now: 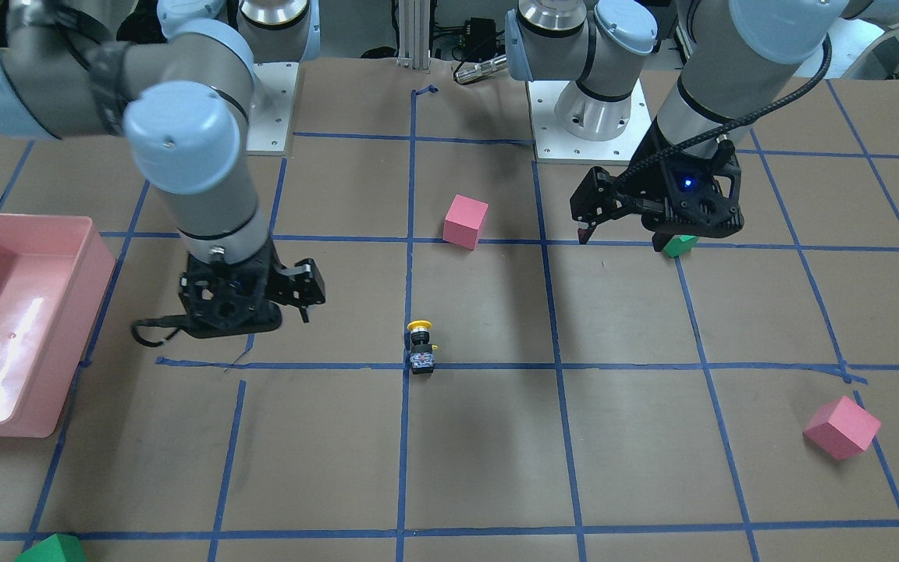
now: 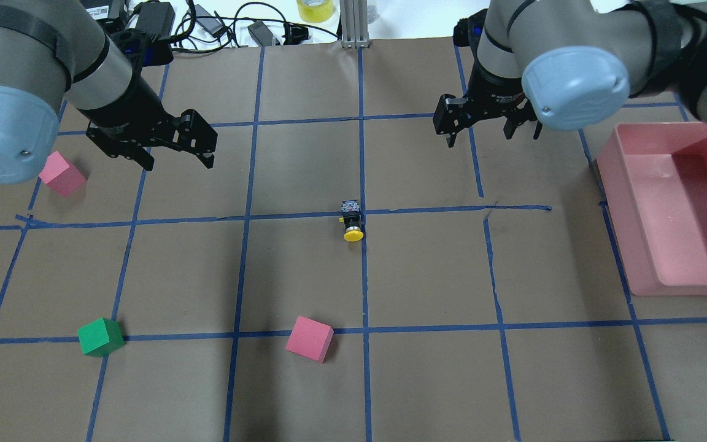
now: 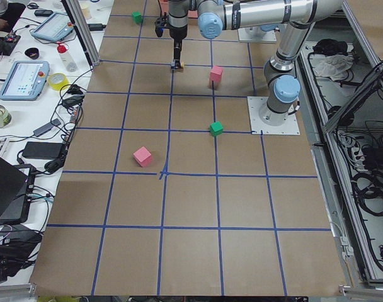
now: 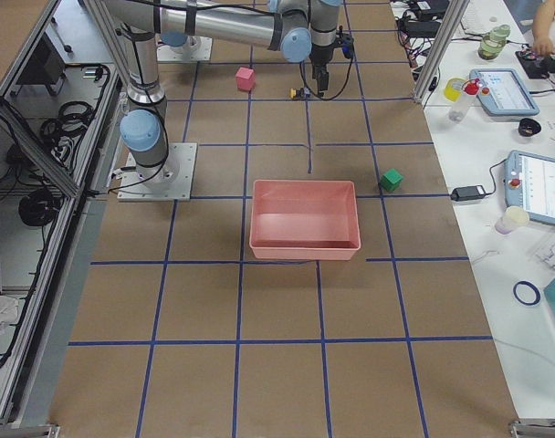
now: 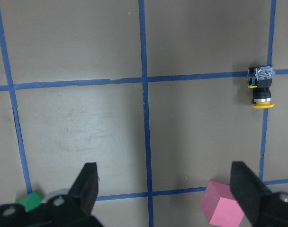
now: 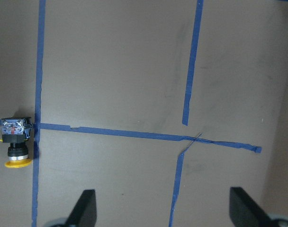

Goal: Align button upright
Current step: 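Open the right gripper and raise it away from the switch, then reach the left gripper toward the switch lying on its side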

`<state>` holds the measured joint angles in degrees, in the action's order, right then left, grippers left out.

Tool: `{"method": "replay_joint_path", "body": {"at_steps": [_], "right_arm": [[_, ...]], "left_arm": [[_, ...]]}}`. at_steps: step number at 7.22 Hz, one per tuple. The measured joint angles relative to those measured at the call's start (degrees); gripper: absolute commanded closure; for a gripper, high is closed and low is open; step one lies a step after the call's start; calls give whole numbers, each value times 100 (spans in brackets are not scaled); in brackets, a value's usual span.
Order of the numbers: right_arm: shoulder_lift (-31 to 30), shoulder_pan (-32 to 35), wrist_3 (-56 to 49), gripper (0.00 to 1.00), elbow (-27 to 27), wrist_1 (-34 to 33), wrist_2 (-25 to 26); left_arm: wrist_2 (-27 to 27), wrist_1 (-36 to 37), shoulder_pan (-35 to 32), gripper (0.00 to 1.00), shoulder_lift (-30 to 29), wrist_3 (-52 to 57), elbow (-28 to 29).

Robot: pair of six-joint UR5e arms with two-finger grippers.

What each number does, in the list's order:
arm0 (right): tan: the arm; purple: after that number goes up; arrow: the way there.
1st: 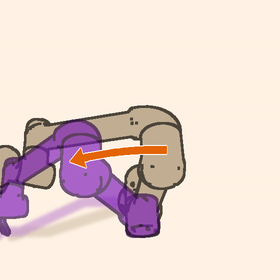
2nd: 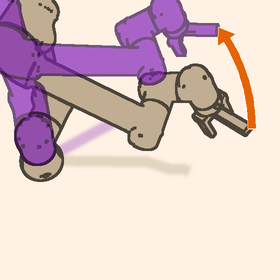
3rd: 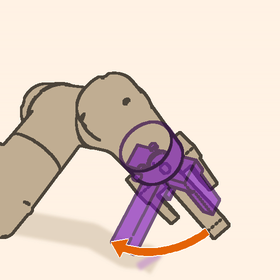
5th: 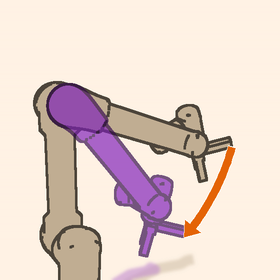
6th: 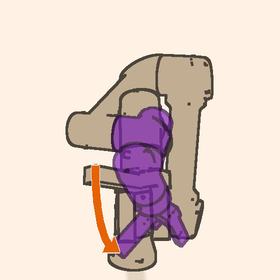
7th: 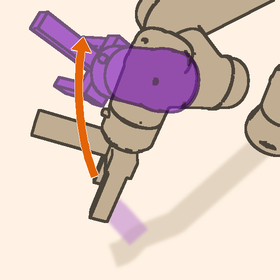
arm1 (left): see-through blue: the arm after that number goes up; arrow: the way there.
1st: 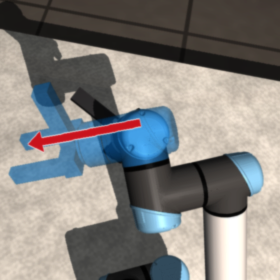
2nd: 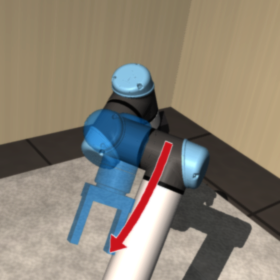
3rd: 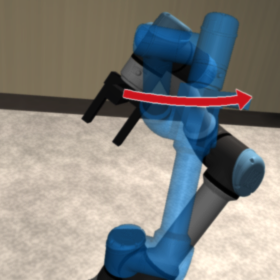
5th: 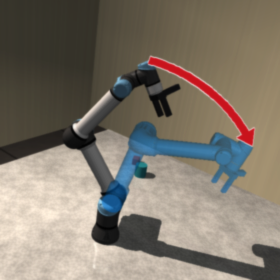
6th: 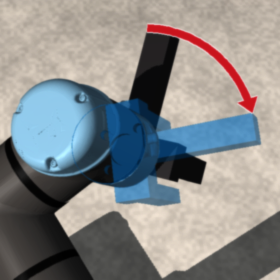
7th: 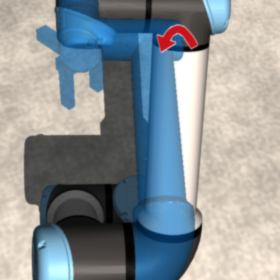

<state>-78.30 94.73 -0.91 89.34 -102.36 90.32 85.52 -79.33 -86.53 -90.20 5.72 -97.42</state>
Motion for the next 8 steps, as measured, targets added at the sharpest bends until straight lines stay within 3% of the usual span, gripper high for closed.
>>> {"method": "replay_joint_path", "body": {"at_steps": [2, 6, 8], "right_arm": [[-39, -38, 10, 0, -317, 387, 24], [-307, -165, 36, 0, -392, 770, -11], [-453, -171, 46, 0, -383, 869, 20]], "left_arm": [[-7, 484, 5, 0, -11, 25, -70], [71, 926, -1, 3, -42, -311, -512], [159, 1764, -585, 0, -160, -938, -800]]}}
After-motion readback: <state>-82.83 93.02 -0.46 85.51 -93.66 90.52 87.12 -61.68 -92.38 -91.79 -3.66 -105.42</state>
